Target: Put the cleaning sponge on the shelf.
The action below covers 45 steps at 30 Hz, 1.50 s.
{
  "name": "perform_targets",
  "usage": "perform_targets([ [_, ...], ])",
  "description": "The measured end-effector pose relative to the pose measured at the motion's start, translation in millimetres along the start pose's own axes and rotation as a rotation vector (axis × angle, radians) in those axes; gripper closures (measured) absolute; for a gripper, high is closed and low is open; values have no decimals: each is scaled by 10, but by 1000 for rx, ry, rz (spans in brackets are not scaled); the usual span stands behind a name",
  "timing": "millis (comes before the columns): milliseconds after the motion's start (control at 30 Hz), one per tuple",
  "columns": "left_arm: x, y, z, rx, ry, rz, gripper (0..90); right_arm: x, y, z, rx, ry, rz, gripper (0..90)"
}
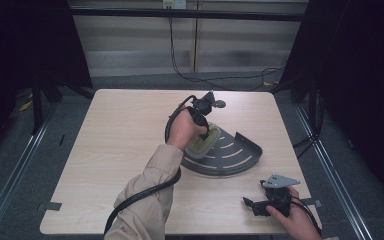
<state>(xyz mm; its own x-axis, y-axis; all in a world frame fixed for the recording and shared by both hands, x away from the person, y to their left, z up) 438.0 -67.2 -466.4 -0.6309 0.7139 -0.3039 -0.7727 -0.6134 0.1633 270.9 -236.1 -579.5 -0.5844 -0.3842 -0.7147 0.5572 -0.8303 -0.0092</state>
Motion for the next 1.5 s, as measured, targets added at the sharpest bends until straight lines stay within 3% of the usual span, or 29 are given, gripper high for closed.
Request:
perform_targets([
  [800, -21, 36, -228, 13, -13, -9, 716, -1, -2, -2, -2, 2, -1, 94],
  [1500, 131, -63, -426, 9, -48, 3, 715, -2, 0, -1, 0, 2, 0, 95],
])
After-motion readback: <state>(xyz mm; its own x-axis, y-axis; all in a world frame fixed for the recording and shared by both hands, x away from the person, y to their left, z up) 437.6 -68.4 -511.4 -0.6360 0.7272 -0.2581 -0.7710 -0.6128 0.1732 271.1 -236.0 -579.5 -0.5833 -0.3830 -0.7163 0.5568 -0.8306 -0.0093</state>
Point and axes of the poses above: each handheld gripper's, and its own axes: z roughly backward along the jaws, x roughly out of its underside, y roughly to its right, the point moved 10 cm from there along -z, roughly forward along the jaws, and after that the axes turned 1 degree about x, right-handed, at the moved point
